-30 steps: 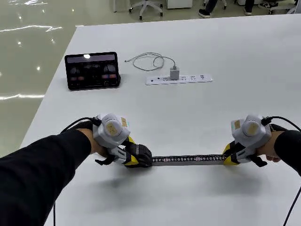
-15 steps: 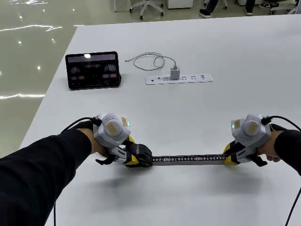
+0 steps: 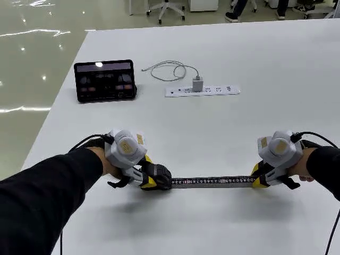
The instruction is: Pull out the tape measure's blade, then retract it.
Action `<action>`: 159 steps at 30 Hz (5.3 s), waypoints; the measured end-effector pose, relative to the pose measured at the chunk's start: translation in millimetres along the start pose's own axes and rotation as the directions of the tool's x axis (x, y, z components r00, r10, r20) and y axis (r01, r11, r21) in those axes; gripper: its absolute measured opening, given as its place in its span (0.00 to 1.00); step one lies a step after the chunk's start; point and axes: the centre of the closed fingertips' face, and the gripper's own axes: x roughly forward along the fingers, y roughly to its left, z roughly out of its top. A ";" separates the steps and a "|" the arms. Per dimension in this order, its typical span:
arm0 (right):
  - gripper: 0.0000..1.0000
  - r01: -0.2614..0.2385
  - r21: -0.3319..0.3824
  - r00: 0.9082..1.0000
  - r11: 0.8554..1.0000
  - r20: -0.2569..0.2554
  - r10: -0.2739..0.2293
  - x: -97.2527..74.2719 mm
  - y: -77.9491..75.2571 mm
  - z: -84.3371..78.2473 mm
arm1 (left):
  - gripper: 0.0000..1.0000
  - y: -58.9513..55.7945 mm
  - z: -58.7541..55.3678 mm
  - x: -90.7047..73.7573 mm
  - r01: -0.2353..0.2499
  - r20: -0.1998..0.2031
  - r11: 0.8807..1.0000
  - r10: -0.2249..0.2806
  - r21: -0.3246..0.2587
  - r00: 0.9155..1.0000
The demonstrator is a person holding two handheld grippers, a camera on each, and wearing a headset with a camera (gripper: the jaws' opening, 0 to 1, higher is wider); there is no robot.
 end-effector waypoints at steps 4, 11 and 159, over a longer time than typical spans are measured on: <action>0.11 0.007 -0.022 1.000 1.000 -0.012 -0.008 0.7 1.0 0.9 | 0.29 -0.7 0.6 0.4 0.000 -0.002 1.000 0.000 0.019 1.000; 0.12 0.010 -0.029 1.000 1.000 -0.010 -0.010 0.3 0.0 1.1 | 0.30 0.5 2.3 0.1 0.004 -0.006 0.999 -0.004 0.033 1.000; 1.00 0.310 0.572 0.806 0.760 0.266 -0.529 -116.3 105.6 -69.4 | 1.00 -60.1 -99.7 -136.7 -0.343 0.187 0.743 0.528 -0.575 0.829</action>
